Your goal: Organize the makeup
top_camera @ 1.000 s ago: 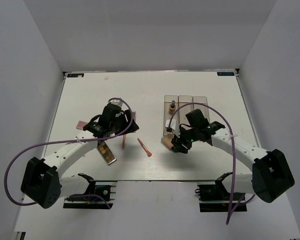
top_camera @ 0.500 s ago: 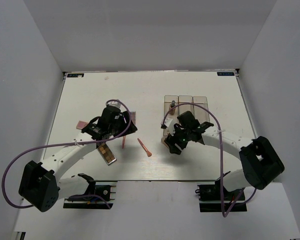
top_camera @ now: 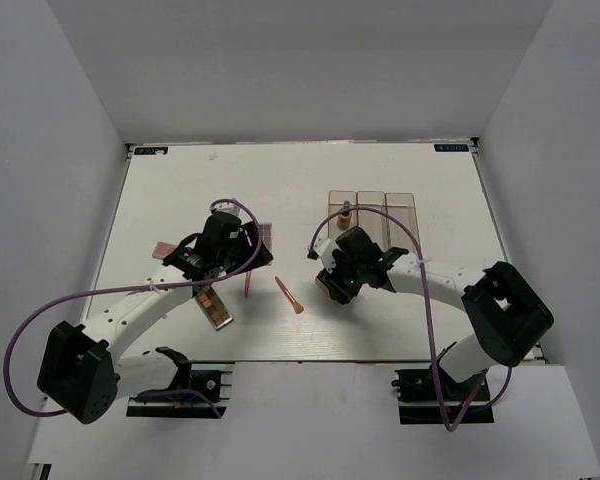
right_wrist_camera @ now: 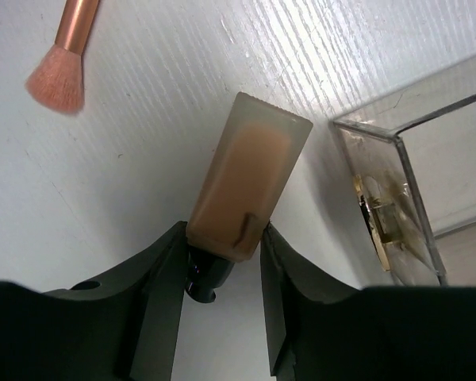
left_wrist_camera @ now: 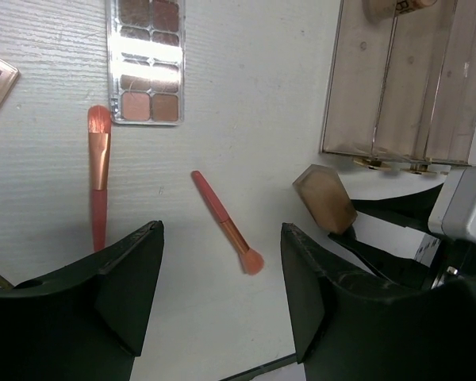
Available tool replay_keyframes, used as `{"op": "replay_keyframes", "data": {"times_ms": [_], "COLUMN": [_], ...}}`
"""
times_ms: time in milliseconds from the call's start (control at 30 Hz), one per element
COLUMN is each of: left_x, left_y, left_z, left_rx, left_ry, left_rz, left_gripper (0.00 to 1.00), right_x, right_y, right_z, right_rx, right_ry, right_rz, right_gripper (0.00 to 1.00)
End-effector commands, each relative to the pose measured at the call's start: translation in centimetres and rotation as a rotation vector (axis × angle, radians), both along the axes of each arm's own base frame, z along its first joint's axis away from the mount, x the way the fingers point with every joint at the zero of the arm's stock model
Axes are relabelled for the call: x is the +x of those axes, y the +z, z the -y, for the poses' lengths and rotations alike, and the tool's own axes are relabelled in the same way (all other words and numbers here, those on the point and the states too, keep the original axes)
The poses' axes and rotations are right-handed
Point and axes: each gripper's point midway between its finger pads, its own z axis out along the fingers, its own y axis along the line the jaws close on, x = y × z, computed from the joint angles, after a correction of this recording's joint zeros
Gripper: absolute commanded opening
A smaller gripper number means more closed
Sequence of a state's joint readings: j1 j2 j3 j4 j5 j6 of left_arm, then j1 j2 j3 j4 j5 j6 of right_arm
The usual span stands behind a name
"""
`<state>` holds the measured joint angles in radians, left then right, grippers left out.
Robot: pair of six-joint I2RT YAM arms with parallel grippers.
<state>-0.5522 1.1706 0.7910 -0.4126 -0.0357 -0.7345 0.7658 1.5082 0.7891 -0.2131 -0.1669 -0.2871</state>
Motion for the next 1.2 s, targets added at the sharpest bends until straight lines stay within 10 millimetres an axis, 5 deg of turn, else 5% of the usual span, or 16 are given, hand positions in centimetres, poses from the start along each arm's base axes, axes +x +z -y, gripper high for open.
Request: {"op": "replay_keyframes", "data": {"times_ms": [0,100,300,533,667,933,1167], "left_x": [-0.4,-0.5,-0.4,-0.4,-0.7,-1.1,-1.5], "left_y": [0.0,0.1,0.1,0.2,0.2,0.4,0.3], "left_z": [-0.5,-0.5,-0.5,-0.5,-0.7,-1.1,-1.2], "left_rx": [0.005,0.0,0.003,-0.003,-0.004,-0.011,-0.026], "left_ry": [0.018,0.018,0.019,0.018,0.023,0.032,0.042], "left_rz": [0.008,0.012,0.015,0.021,0.022,0.029,0.023], "left_gripper": [0.7,0.7,0.7,0.7,0.7,0.7,0.7], "right_x": [1.2,0.8,-0.6,1.4,3.5,9.4,11.8], "right_y": [1.0,1.8,6.9,13.6,15.1,15.2,12.4], "right_z": [-1.0,-1.4,-3.2,-4.4,-4.1,-1.0,0.7], "right_rx": [0.014,0.039,0.192,0.328,0.344,0.303,0.228], "right_ry": [-0.012,0.01,0.129,0.085,-0.022,-0.278,-0.34], "right_rz": [0.061,0.044,0.061,0.17,0.204,0.299,0.284], "right_gripper": [0.12,0.0,0.0,0.0,0.0,0.0,0.0]}}
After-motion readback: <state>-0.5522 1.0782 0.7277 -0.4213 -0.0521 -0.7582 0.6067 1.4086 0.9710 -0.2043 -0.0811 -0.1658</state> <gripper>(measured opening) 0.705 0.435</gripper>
